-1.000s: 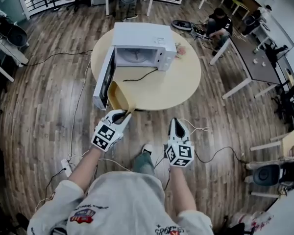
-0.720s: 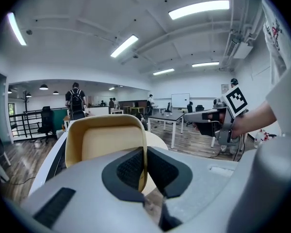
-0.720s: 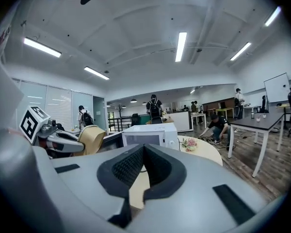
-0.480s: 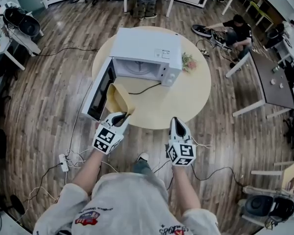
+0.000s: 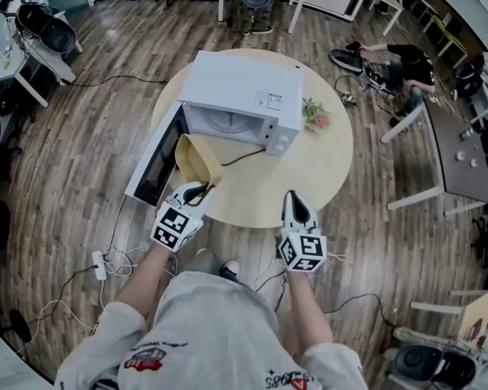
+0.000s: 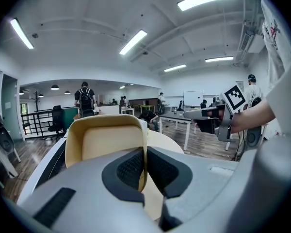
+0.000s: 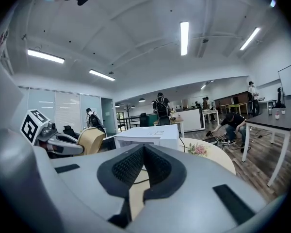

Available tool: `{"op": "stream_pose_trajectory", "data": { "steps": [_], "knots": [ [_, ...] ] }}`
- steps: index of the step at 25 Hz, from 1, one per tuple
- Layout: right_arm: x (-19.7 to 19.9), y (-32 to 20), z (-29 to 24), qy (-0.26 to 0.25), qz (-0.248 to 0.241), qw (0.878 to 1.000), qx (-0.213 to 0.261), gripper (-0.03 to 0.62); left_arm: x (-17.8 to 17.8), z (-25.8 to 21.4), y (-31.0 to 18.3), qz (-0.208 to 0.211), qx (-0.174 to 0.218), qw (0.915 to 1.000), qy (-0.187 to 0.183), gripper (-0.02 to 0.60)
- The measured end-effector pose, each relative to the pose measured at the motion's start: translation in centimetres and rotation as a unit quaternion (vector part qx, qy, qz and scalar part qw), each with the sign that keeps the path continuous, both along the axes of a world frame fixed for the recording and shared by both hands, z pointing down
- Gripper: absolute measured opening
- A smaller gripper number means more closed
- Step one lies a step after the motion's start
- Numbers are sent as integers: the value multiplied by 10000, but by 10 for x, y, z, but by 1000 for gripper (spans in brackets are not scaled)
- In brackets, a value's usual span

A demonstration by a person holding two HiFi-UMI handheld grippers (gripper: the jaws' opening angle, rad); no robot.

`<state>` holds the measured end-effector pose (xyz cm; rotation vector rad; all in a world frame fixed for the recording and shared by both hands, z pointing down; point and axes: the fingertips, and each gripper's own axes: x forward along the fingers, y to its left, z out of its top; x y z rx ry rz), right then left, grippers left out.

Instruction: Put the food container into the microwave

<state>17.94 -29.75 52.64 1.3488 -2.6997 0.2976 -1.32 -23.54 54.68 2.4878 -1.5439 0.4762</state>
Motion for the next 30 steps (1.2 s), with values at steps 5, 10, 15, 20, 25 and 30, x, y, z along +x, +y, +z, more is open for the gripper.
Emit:
{"op": "stream_pose_trajectory", "data": {
  "steps": [5, 10, 15, 20, 25, 30],
  "knots": [
    [-12, -25, -8, -8, -17, 10000, 85, 0, -13, 4, -25, -22, 31, 10000, 5, 11],
    [-22, -52, -23, -27, -22, 9997, 254, 0, -18, 3, -52, 58, 35, 10000, -28, 11],
    [-23, -71, -14, -21, 33, 9999, 158, 0, -19, 13, -72, 143, -41, 9999, -42, 11],
    [-23, -85, -6, -2, 105, 9999, 71, 0, -18, 50, -81, 466, -462, 9967, -469, 11],
    [-18, -96, 0, 36, 223, 9997, -2, 0, -16, 84, -85, 772, -746, 9914, -744, 11],
    [-11, -105, 1, 77, 417, 9991, -38, 0, -18, 104, -91, 1108, -969, 9835, -1054, 11]
  ]
}}
